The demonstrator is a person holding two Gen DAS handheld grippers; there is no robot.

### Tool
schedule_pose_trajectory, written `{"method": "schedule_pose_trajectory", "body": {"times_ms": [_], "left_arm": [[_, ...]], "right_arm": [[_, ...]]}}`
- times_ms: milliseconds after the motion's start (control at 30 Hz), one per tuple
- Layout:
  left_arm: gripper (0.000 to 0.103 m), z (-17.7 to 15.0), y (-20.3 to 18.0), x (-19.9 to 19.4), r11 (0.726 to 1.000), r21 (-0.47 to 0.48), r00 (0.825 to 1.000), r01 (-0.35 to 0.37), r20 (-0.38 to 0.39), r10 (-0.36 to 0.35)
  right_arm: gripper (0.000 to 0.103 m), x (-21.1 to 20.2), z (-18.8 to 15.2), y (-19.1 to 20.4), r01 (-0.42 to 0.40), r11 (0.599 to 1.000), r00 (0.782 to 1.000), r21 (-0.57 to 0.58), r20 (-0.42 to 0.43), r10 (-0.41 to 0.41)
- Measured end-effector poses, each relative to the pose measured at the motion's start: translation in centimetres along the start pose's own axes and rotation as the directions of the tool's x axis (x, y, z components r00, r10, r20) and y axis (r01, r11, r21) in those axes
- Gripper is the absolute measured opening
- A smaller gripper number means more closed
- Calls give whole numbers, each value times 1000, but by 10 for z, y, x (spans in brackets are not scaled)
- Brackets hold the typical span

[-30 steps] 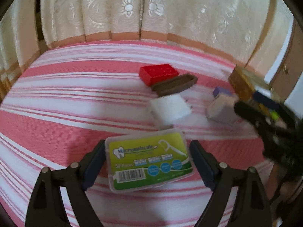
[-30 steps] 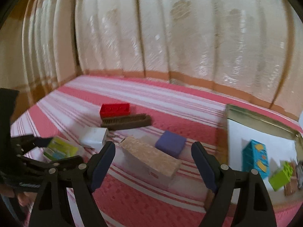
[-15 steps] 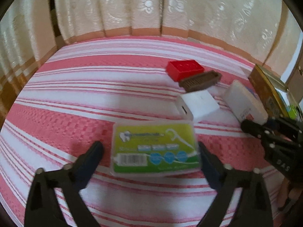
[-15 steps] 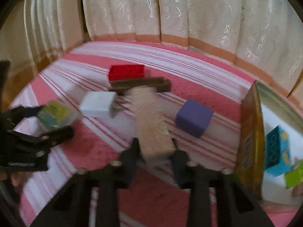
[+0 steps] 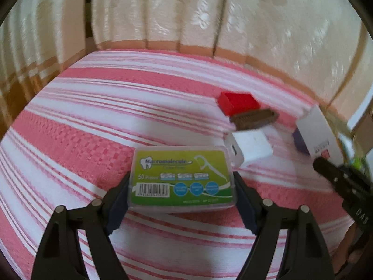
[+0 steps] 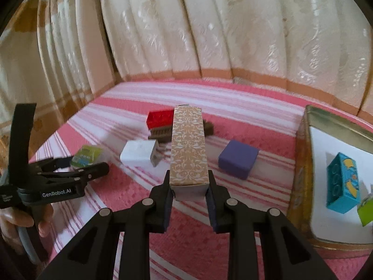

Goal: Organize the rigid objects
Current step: 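Grasp the green floss box with the left tool while the right tool grasps the patterned block, then carry the floss box and patterned block over the tin with both tools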

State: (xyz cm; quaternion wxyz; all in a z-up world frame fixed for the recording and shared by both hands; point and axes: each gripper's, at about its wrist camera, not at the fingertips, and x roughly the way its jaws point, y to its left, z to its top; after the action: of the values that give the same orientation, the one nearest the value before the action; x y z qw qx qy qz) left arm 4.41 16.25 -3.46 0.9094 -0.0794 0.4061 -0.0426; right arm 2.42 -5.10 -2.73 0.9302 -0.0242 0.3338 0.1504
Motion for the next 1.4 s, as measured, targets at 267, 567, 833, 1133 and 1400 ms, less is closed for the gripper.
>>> {"method": "schedule_pose_trajectory", "body": {"times_ms": [267, 567, 833, 1133, 1400], "left_arm": [[80, -2, -16, -25, 997, -51, 983, -54, 175, 62], [80, -2, -65, -37, 999, -6, 958, -44, 284, 44], [80, 10, -120, -40, 998, 56, 949, 22, 314, -38], [80, 13, -183, -34, 988, 137, 941, 67, 320, -108], [80, 10, -241, -25, 972, 193, 937, 131, 296, -185]], "right_arm": [[28, -24, 2, -16, -10, 999, 996, 53, 91, 5], [28, -52, 1, -50, 0, 993, 985, 116, 169, -20], [28, -74, 0, -86, 71, 984, 971, 164, 212, -106], [28, -105, -6, -155, 128, 952, 951, 278, 237, -197], [28, -129, -15, -204, 181, 921, 933, 344, 236, -271]]}}
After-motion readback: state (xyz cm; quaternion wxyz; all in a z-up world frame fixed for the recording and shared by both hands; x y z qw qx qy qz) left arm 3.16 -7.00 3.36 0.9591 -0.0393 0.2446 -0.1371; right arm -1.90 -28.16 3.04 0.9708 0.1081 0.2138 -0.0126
